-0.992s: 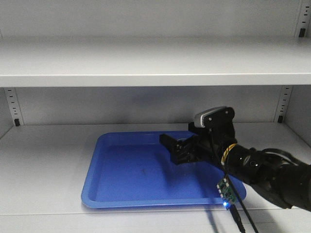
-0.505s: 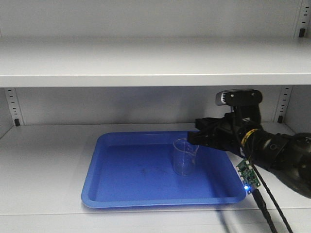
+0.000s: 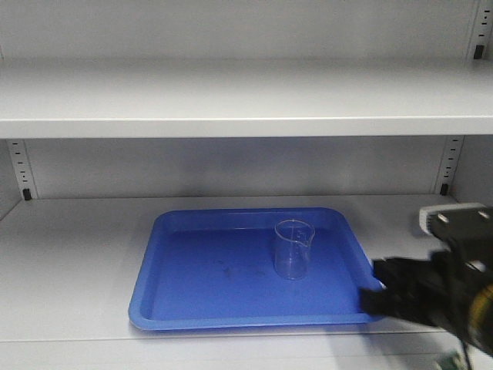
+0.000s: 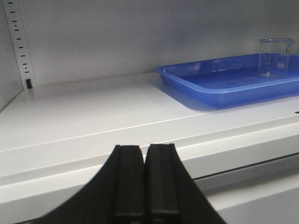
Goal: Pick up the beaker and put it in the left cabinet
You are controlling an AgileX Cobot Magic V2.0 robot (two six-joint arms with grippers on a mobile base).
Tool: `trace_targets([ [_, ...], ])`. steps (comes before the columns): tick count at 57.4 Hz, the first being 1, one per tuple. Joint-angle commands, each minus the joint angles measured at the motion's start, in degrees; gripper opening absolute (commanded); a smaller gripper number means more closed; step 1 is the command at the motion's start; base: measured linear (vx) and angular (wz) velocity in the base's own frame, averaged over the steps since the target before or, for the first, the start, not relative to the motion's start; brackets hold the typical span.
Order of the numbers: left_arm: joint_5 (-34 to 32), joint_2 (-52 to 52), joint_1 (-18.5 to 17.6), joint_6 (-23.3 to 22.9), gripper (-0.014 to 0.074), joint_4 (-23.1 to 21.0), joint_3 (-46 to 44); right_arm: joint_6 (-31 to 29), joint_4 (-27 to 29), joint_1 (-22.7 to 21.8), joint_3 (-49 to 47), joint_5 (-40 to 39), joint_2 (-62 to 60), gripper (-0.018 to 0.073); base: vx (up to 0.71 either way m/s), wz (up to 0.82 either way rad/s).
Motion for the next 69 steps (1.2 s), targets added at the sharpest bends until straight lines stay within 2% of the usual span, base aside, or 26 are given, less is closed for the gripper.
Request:
trace_targets([
  [1,-4.8,-1.0,-0.3,-0.2,0.0001,-0.5,0.9,0.1,-0.7,-0.2,4.0,-3.2,-8.5,-0.0007,0.00,0.00],
  [23,-4.8,-1.0,-0.3,-0.2,0.0001,-0.5,0.9,0.1,-0.7,-0.2,17.4,-3.2,-30.5,-0.0006,0.00,0.00],
  [41,-4.8,-1.0,-0.3,-0.2,0.0001,-0.5,0.9,0.0,-0.8,-0.2,19.8,-2.8,-34.5,-0.0006,0.00,0.00],
  [47,-4.8,-1.0,-0.3,-0.2,0.0001,-0.5,0.9,-2.7,-1.4,-0.2,19.8,-0.8,-34.5,-0.0006,0.00,0.00],
  [51,-4.8,-1.0,-0.3,-0.2,0.0001,-0.5,0.9,-4.6,3.6,-0.2,19.8,-0.2,-34.5,-0.0006,0.00,0.00],
  [57,-4.8,-1.0,-0.3,-0.2,0.0001,-0.5,0.9,-14.1,13.1,-1.9,20.4,1.6,-36.2,-0.0006,0.00,0.00],
  [65,-4.8,-1.0,-0.3,-0.2,0.0001,-0.5,0.9,-30.2,28.4,-8.2,25.3,-0.2,-42.1,-0.0006,0.00,0.00],
  [69,-4.8,-1.0,-0.3,-0.2,0.0001,-0.5,0.9,-35.1,34.5,-10.9,28.6,-0.5,-45.6,-0.0006,0.00,0.00],
])
